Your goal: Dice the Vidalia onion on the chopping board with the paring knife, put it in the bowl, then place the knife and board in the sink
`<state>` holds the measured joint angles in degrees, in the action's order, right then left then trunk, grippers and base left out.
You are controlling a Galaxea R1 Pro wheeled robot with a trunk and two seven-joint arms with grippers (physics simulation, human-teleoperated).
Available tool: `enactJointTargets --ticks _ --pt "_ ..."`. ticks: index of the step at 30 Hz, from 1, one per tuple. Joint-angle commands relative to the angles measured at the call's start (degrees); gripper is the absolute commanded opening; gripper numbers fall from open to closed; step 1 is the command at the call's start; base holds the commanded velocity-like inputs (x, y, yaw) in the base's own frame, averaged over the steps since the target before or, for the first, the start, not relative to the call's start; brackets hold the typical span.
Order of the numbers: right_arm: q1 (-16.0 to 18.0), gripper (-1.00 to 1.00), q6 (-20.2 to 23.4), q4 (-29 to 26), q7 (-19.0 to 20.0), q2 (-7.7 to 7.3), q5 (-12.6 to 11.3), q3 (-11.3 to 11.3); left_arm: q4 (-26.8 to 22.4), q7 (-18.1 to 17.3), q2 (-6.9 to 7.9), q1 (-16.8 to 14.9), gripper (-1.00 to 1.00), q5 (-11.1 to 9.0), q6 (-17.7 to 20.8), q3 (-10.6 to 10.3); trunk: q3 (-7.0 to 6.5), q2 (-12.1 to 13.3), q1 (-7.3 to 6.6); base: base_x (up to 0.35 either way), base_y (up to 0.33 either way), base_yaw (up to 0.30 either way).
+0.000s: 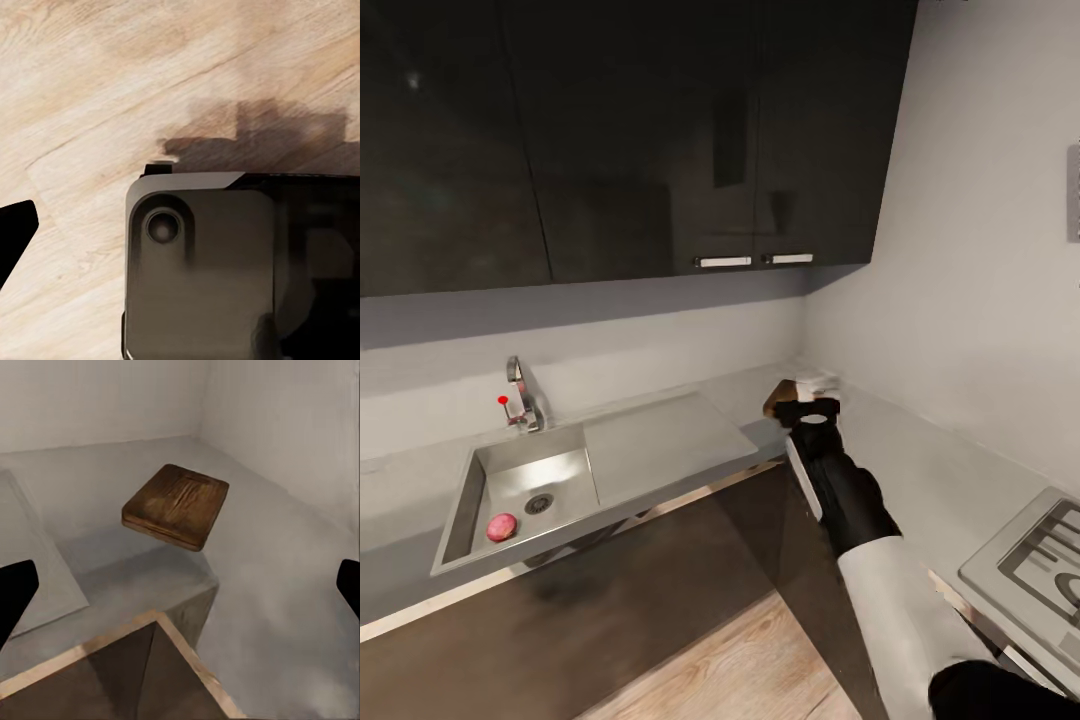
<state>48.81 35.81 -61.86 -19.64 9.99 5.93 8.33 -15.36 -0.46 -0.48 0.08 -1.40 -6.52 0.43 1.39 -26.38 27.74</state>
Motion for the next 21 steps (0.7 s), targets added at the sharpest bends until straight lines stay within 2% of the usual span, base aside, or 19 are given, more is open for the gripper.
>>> enactJointTargets --ticks 1,3,4,6,8,12,13,14,15,16,18,21 --pt "3.0 1.00 0.5 2.9 -0.2 0.01 0.6 0.0 -0.1 -0.1 -0.03 0.0 1.00 -0.2 -0.1 0.0 0.13 -0.1 0.02 0.000 0.000 0.000" --pt "12.8 1.00 0.3 13.9 -0.6 0.01 0.5 -0.1 0.0 -0.1 -0.31 0.0 1.00 -0.2 -0.1 0.0 0.13 -0.1 0.02 0.000 0.000 0.000" --pt "15.2 1.00 0.3 16.5 -0.7 0.01 0.4 -0.1 0.0 -0.1 -0.41 0.0 1.00 -0.2 -0.1 0.0 0.13 -0.1 0.02 0.000 0.000 0.000" --pt "23.3 1.00 0.2 25.2 -0.8 0.01 0.2 -0.3 0.1 -0.1 -0.90 0.0 1.00 -0.1 -0.1 0.0 0.13 -0.1 0.02 0.000 0.000 0.000" --pt "28.6 1.00 0.2 29.9 -0.9 0.01 0.1 -0.3 0.1 -0.1 -1.19 0.0 1.00 -0.1 -0.1 0.0 0.13 -0.1 0.02 0.000 0.000 0.000" --pt "32.2 1.00 0.1 33.5 -0.8 0.01 -0.6 -0.7 0.2 -0.1 -1.37 0.0 1.00 -0.1 -0.1 -0.1 0.13 -0.1 0.02 0.000 0.000 0.000" --pt "32.5 1.00 0.1 34.9 -0.2 0.01 -3.0 -3.1 0.2 -0.1 -1.37 0.0 1.00 -0.1 -0.1 0.0 0.13 -0.1 0.02 0.000 0.000 0.000" --pt "32.6 1.00 0.1 35.9 1.2 -1.17 -5.5 -5.6 0.2 -0.1 -1.36 0.0 1.00 -0.1 -0.1 0.0 0.13 -0.1 0.02 0.005 0.000 0.000" --pt "32.7 1.00 0.1 36.3 2.8 -2.41 -6.8 -6.8 0.2 -0.1 -1.36 0.0 1.00 -0.1 -0.1 0.0 0.13 -0.1 0.02 0.037 -0.008 0.000" --pt "32.7 1.00 0.1 36.4 3.8 -3.08 -7.3 -7.3 0.2 -0.1 -1.36 0.0 1.00 -0.1 -0.1 0.0 0.13 -0.1 0.02 0.061 -0.024 0.000" --pt "32.7 1.00 0.1 37.2 9.4 -5.75 -8.3 -8.3 0.2 -0.1 -1.36 0.0 1.00 -0.1 -0.1 0.0 0.13 -0.1 0.02 0.141 -0.097 0.000" --pt "32.7 1.00 0.1 38.7 14.1 -7.31 -8.5 -8.7 0.2 -0.1 -1.36 0.0 1.00 -0.1 -0.1 0.0 0.13 -0.1 0.02 0.206 -0.159 0.000"
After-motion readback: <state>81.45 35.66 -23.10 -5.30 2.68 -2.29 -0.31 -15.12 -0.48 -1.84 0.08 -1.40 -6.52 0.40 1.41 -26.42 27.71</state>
